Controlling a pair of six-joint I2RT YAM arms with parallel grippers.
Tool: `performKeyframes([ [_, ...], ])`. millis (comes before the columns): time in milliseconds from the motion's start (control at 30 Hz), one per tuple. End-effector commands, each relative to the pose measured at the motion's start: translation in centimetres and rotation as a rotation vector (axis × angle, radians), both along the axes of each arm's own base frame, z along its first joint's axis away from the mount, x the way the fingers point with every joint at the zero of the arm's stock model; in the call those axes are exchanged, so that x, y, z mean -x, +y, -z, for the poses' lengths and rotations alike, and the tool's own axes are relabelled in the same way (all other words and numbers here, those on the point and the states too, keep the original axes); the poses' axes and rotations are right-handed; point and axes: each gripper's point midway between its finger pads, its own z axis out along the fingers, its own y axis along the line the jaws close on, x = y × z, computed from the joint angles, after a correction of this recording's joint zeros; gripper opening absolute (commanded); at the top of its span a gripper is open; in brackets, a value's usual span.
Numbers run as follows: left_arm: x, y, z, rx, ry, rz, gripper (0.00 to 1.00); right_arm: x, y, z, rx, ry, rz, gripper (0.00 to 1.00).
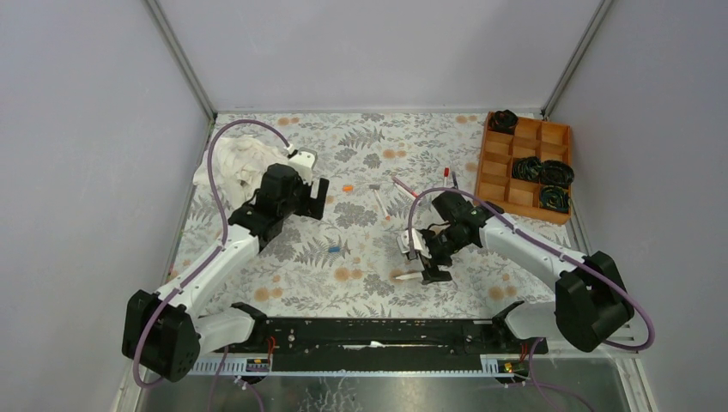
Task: Insert the pens into the pen caps
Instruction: Pick up the pen from the center of the board.
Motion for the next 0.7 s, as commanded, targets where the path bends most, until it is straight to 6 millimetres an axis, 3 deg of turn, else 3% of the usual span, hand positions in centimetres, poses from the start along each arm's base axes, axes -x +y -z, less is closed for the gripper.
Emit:
performKeyframes([
  [0,-0.8,1.4,-0.6,-0.049,-0.057,-0.045,0.98,0.5,-0.1,0.7,0.038,-0.009,-0.036,0.84],
  [200,-0.6,0.9,-2.0,-0.013,-0.078,-0.031,0.98,0.7,0.0,2.7,0.105,-0.012,-0.043,0.79],
  [367,-0.2,0.8,-3.9,0.021,-0.119,-0.024,0.98,-2.3,-0.1,0.4,0.114,-0.085,0.084,0.78],
  [433,0.1,0.6,-5.0,0.062,-0.14,-0.03,0.98,-3.2,-1.2,-0.7,0.085,-0.077,0.132,0.78],
  [533,0.5,0.2,-6.3,0.101,-0.171,-0.013,0.98,-2.2,-2.2,-1.0,0.022,-0.056,0.12,0.8],
  [667,0.9,-0.6,-7.1,0.146,-0.175,0.021,0.98,-1.1,-1.7,-0.2,-0.013,-0.017,0.074,0.8],
])
